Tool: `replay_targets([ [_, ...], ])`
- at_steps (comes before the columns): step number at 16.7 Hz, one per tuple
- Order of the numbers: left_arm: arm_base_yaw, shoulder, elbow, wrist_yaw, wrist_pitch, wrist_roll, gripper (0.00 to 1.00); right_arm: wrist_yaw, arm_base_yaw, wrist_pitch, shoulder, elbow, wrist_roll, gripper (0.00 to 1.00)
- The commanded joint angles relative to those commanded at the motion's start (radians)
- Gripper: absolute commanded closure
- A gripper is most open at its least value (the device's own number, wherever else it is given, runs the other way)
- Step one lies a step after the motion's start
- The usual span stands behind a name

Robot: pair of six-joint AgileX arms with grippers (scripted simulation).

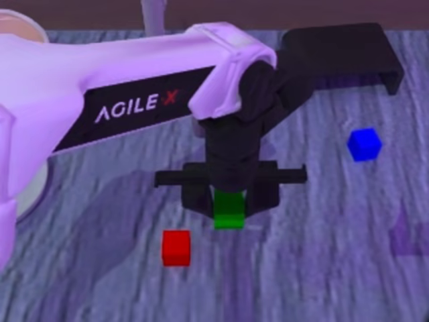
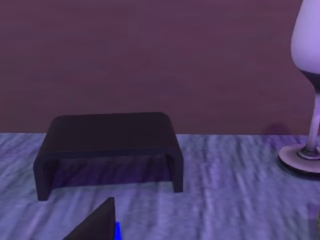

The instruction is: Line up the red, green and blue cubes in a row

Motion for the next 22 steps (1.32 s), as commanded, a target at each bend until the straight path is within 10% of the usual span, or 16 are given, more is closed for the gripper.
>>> replay_targets([
  [18,-0.002,0.078,-0.166,0.000,0.247,-0.005,1.00,0.000,0.000,0.000,0.000,0.000,0.000,0.00],
  [22,-0.002,0.078,-0.166,0.000,0.247,-0.005,0.70,0.000,0.000,0.000,0.000,0.000,0.000,0.00],
])
